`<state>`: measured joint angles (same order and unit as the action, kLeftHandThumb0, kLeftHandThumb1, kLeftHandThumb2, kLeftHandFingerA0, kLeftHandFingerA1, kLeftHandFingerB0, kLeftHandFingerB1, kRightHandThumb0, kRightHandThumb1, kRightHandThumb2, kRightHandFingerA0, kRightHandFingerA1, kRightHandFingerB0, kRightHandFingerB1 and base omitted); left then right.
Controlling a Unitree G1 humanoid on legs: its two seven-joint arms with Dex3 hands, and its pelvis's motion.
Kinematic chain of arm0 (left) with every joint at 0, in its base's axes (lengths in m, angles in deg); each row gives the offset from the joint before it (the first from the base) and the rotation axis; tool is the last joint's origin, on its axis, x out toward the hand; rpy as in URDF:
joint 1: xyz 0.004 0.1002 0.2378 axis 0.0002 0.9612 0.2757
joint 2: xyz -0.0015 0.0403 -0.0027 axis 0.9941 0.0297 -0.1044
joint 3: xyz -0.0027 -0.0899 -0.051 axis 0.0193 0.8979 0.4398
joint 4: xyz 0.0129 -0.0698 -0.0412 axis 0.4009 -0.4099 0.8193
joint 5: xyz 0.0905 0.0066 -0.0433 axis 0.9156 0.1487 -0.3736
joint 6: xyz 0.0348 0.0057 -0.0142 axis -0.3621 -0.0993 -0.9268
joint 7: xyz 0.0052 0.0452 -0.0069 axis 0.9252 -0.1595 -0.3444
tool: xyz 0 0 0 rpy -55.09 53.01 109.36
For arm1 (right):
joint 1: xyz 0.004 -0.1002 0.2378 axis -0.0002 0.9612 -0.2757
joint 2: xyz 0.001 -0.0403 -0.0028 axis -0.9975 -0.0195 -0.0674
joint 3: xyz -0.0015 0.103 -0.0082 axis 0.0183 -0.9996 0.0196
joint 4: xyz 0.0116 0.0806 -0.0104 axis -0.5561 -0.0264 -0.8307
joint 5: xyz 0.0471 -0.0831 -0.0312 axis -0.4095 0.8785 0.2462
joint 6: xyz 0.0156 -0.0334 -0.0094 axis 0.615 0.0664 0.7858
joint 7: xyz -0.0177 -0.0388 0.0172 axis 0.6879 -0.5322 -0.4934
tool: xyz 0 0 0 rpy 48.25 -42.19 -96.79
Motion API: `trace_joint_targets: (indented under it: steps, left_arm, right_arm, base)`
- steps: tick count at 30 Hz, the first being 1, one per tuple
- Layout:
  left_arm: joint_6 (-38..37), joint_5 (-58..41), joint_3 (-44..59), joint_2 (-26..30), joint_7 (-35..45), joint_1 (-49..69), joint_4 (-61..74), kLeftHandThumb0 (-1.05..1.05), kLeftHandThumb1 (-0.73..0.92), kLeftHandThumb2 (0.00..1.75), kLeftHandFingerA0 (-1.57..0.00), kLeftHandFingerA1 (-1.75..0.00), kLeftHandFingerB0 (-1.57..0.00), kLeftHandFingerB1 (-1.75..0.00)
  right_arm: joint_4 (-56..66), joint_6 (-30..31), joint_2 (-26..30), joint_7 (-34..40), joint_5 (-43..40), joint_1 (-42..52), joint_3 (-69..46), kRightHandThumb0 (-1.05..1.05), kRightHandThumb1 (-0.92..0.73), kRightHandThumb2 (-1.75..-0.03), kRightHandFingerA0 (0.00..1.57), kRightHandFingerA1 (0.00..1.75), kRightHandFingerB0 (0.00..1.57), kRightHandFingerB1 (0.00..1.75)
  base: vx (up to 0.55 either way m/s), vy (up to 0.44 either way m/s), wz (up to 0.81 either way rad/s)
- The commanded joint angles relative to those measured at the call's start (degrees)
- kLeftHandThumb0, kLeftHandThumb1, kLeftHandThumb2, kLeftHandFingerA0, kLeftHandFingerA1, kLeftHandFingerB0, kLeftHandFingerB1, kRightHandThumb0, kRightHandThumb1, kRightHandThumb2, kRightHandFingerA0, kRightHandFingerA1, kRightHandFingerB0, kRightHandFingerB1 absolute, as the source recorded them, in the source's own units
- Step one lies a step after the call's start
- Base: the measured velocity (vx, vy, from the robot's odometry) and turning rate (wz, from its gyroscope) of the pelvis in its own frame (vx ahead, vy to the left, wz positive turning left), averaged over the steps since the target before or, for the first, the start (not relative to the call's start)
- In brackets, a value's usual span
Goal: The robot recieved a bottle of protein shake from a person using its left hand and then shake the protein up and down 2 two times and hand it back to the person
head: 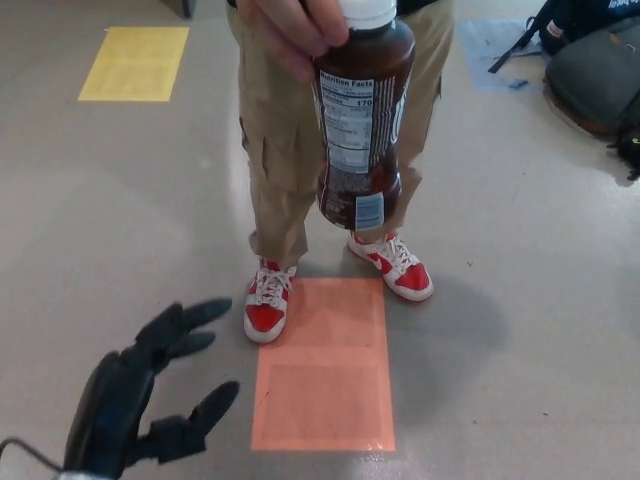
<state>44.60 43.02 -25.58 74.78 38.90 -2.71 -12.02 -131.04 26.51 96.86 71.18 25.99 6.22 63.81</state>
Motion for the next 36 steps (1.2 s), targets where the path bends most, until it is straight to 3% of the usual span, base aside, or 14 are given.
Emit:
trace_joint_targets:
  steps: [1, 4, 5, 6, 8, 9, 10, 11, 14, 15, 24, 26, 36]
  left_arm:
    - [16.29, -6.85, 0.10, 0.23, 11.42, -5.38, 6.21, -0.61, 0.45, 0.74, -0.29, -0.48, -0.21, -0.39]
    - [21.52, -9.84, 0.27, -0.09, 14.46, -7.69, 7.94, -0.64, 0.43, 0.72, -0.21, -0.45, -0.16, -0.39]
    - [22.98, -10.60, 0.36, -0.20, 15.13, -8.62, 8.34, -0.31, 0.22, 0.84, -0.07, -0.52, -0.06, -0.51]
    - [24.81, -11.66, 0.47, -0.36, 15.97, -9.71, 8.84, -0.32, 0.20, 0.81, -0.01, -0.50, 0.00, -0.48]
    - [26.94, -12.84, 0.68, -0.50, 16.94, -10.79, 9.50, -0.32, 0.20, 0.81, -0.01, -0.50, 0.00, -0.48]
    - [29.88, -13.52, 0.64, -0.58, 17.81, -12.41, 10.22, -0.60, 0.42, 0.54, -0.10, -0.36, -0.10, -0.26]
    - [32.30, -14.07, 0.62, -0.56, 18.46, -13.51, 10.85, -0.62, 0.42, 0.54, -0.06, -0.34, -0.06, -0.26]
    - [34.66, -14.86, 0.68, -0.46, 19.24, -14.45, 11.51, -0.56, 0.35, 0.77, -0.01, -0.34, -0.05, -0.23]
    - [37.68, -17.67, 1.32, -0.43, 21.15, -16.65, 11.64, -0.56, 0.34, 0.76, 0.00, -0.27, 0.00, -0.17]
    - [40.35, -19.24, 1.79, -0.85, 21.55, -18.23, 11.96, -0.59, 0.36, 0.76, 0.00, -0.17, 0.00, -0.08]
    - [53.45, -24.62, 3.77, -2.92, 21.77, -28.15, 13.42, -0.67, 0.40, 0.79, 0.00, -0.09, 0.00, 0.00]
    - [62.38, -29.39, 5.74, -4.15, 20.72, -30.61, 15.21, -0.72, 0.42, 0.80, 0.00, 0.00, 0.00, -0.01]
    - [79.79, -35.78, 8.82, -3.82, 20.92, -37.70, 17.74, -0.73, 0.43, 0.80, 0.00, -0.05, 0.00, 0.00]
  right_arm:
    - [-0.86, -2.26, 0.47, 2.27, 0.97, -0.77, -0.37, -0.23, -0.76, -0.63, 0.84, 0.46, 0.71, 0.43]
    - [-0.79, -2.11, 0.61, 2.32, 1.22, -1.01, -0.33, -0.24, -0.77, -0.64, 0.84, 0.46, 0.70, 0.42]
    - [-0.77, -2.06, 0.58, 2.27, 1.14, -1.08, -0.43, -0.27, -0.77, -0.63, 0.84, 0.45, 0.71, 0.42]
    - [-0.80, -2.09, 0.64, 2.41, 1.36, -1.18, -0.28, -0.26, -0.77, -0.63, 0.84, 0.45, 0.71, 0.42]
    - [-0.88, -2.12, 0.70, 2.65, 1.77, -1.33, 0.05, -0.26, -0.77, -0.63, 0.84, 0.45, 0.71, 0.42]
    - [-0.94, -1.86, 0.55, 1.78, 1.25, -1.42, -0.31, -0.26, -0.78, -0.63, 0.83, 0.45, 0.71, 0.41]
    - [-0.95, -1.77, 0.48, 1.63, 1.14, -1.48, -0.39, -0.28, -0.79, -0.64, 0.83, 0.45, 0.71, 0.41]
    - [-0.93, -1.83, 0.52, 2.06, 1.46, -1.53, -0.17, -0.26, -0.79, -0.64, 0.83, 0.45, 0.71, 0.42]
    - [-0.82, -2.19, 0.45, 2.49, 1.81, -1.72, 0.10, -0.23, -0.78, -0.64, 0.84, 0.46, 0.71, 0.43]
    - [-0.73, -2.89, 0.43, 2.28, 1.62, -1.69, -0.02, -0.21, -0.76, -0.63, 0.85, 0.47, 0.71, 0.43]
    - [-0.47, -3.48, -0.16, 1.08, 0.64, -3.06, -0.78, -0.16, -0.74, -0.63, 0.86, 0.47, 0.73, 0.44]
    - [-0.08, -3.02, -0.23, 1.49, 1.01, -3.28, -0.53, -0.18, -0.74, -0.62, 0.86, 0.47, 0.72, 0.43]
    - [0.22, -2.67, -0.87, 0.49, -0.21, -4.46, -1.53, -0.20, -0.75, -0.63, 0.85, 0.47, 0.73, 0.43]
  base:
    - [0.00, 0.000, 0.00]
    - [0.00, 0.000, 0.00]
    - [0.00, 0.000, 0.00]
    - [0.00, 0.000, 0.00]
    - [0.00, 0.000, 0.00]
    - [0.00, 0.000, 0.00]
    - [0.00, 0.000, 0.00]
    - [0.00, 0.000, 0.00]
    - [0.00, 0.000, 0.00]
    - [0.00, 0.000, 0.00]
    - [0.00, 0.000, 0.00]
    - [0.00, 0.000, 0.00]
    - [0.00, 0.000, 0.00]
